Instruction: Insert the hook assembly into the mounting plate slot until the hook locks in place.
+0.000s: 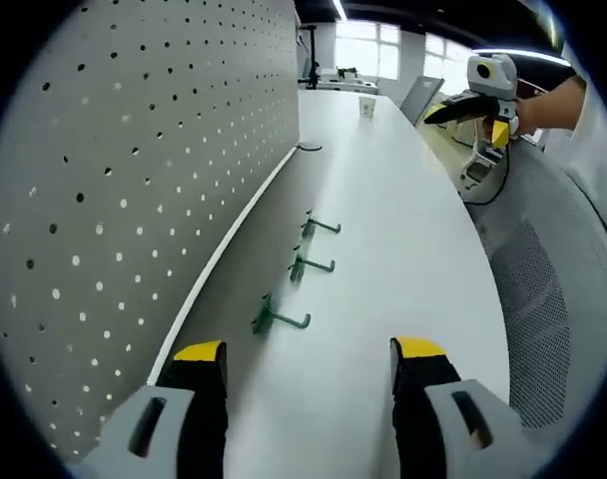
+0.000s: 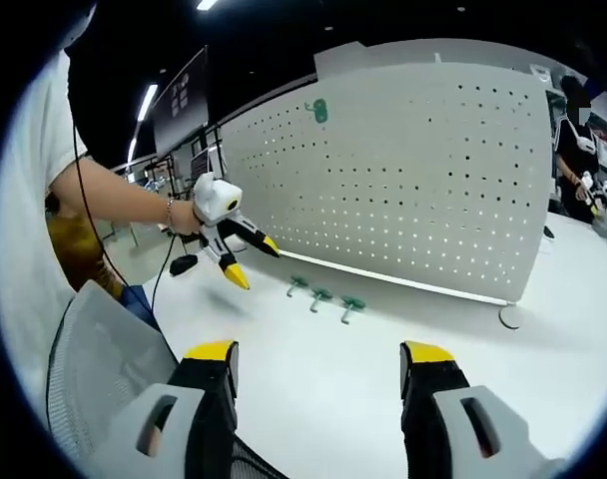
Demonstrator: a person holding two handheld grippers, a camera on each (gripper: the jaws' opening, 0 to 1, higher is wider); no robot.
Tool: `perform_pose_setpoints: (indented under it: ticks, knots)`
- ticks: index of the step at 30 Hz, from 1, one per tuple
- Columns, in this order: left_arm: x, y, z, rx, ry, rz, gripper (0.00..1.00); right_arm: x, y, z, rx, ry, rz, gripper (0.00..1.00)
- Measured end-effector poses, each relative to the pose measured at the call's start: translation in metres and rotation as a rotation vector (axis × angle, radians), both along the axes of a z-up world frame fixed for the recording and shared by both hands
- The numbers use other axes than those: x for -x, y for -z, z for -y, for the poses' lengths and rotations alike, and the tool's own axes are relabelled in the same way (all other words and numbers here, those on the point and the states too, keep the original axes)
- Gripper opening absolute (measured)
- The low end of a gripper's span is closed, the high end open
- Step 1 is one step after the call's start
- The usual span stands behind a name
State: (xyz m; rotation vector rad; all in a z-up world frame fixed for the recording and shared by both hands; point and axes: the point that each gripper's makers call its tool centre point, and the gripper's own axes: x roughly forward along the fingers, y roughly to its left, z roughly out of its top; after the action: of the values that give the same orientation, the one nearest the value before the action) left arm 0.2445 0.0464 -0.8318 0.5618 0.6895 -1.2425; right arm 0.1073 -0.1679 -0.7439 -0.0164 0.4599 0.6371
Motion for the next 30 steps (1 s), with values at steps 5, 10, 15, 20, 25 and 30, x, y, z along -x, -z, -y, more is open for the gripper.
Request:
perform_pose_setpoints:
  ticks: [5, 10, 15, 20, 25, 30]
  knots:
    - [-0.004, 0.004, 0.006, -0.027, 0.037, 0.000, 0.68, 0.001, -0.001, 0.003, 0.007, 0.008, -0.003, 0.64]
    - [-0.009, 0.009, 0.010, -0.047, 0.063, -0.002, 0.68, 0.004, 0.000, 0.003, 0.007, 0.009, -0.008, 0.64]
    - [-0.009, 0.017, 0.012, -0.078, 0.088, -0.010, 0.68, 0.005, 0.004, 0.003, 0.011, 0.004, -0.010, 0.64]
    - [-0.011, 0.027, 0.012, -0.119, 0.125, -0.019, 0.68, 0.007, 0.004, 0.000, 0.015, -0.004, -0.015, 0.64]
    - [-0.016, 0.031, 0.015, -0.145, 0.149, -0.018, 0.67, 0.007, 0.005, 0.002, 0.017, -0.003, -0.016, 0.64]
    - [-0.018, 0.038, 0.016, -0.183, 0.189, -0.029, 0.67, 0.008, 0.003, 0.003, 0.020, 0.001, -0.017, 0.63]
